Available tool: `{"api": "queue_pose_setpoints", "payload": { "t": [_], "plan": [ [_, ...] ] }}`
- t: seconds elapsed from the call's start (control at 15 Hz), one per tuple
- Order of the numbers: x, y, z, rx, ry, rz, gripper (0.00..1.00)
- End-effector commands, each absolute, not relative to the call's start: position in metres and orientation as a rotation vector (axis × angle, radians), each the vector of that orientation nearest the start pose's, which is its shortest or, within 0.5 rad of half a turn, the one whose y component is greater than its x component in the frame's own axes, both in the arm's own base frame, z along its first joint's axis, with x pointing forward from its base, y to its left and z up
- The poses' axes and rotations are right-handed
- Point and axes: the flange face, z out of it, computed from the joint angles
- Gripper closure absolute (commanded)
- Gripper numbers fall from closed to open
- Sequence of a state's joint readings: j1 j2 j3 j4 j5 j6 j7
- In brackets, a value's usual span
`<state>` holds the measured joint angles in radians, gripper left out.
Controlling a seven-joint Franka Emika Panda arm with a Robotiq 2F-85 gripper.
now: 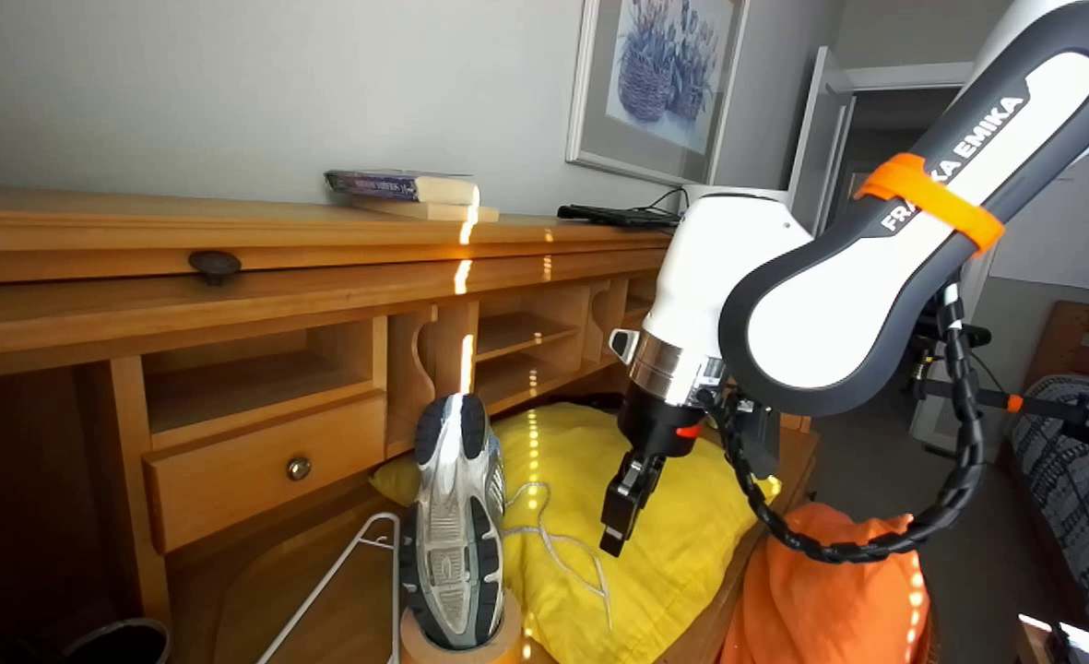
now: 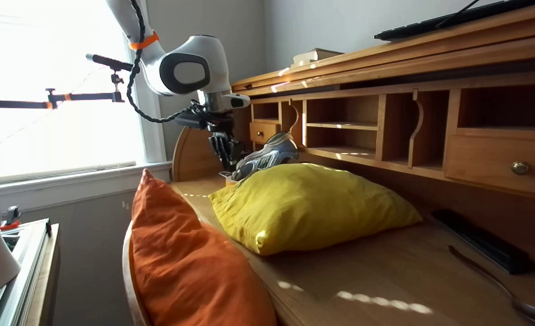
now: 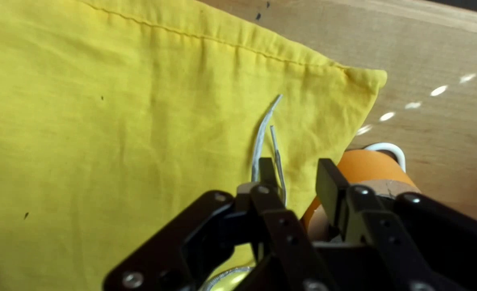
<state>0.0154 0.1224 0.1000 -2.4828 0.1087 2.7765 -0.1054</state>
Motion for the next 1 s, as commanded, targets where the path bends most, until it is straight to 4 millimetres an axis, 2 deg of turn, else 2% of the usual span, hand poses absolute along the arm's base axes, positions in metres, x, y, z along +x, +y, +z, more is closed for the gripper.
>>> {"api": "queue_pose_setpoints", "payload": {
  "t": [0.0, 0.2, 0.27, 0.33, 0.67, 0.73, 0.93],
  "plan": [
    [0.481, 0.046, 0.250, -3.068, -0.199, -0.198, 0.72],
    [0.484, 0.042, 0.244, -3.069, -0.231, -0.202, 0.62],
    [0.484, 0.041, 0.241, -3.067, -0.251, -0.197, 0.55],
    [0.485, 0.040, 0.238, -3.069, -0.272, -0.198, 0.41],
    [0.487, 0.041, 0.222, -3.058, -0.394, -0.213, 0.05],
    [0.488, 0.041, 0.220, -3.057, -0.416, -0.226, 0.02],
    [0.492, 0.044, 0.210, -3.050, -0.466, -0.263, 0.03]
  ]
}}
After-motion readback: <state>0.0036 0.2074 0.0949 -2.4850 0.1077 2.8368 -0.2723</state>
